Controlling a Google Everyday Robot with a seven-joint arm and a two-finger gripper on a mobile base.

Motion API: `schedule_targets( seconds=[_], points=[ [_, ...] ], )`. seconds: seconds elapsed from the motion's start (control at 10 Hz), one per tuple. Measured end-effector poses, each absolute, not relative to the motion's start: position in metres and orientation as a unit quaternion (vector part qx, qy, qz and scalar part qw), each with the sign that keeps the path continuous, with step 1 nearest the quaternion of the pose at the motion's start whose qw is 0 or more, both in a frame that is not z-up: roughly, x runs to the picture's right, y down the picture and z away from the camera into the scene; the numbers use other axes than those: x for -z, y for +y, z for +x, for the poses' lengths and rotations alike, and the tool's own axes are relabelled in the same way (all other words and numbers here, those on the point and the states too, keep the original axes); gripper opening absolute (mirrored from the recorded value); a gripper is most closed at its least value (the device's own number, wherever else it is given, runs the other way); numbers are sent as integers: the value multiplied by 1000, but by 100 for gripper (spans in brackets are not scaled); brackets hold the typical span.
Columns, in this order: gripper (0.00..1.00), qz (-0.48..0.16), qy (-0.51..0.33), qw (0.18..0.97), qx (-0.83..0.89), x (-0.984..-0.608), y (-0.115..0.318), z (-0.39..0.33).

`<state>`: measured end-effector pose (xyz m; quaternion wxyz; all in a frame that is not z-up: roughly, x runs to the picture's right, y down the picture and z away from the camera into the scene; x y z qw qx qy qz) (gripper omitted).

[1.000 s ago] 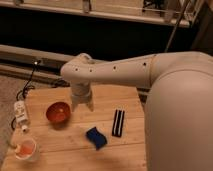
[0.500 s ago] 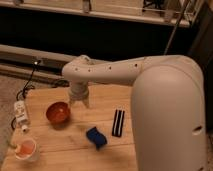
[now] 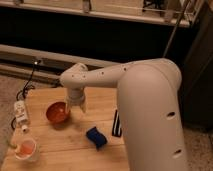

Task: Drag the ceramic bowl in a circle

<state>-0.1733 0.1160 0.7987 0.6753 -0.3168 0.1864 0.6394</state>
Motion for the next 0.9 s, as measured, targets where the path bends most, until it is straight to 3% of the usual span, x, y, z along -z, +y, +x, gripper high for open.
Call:
schedule_targets(
  seconds=[0.6,0.7,0.9],
  points=[
    [64,-325,197,692,-614,-826,130,-200],
    [61,-325,198,695,-610,-830,131,-203],
    [40,-323,203,705,-597,-837,134,-212]
  ],
)
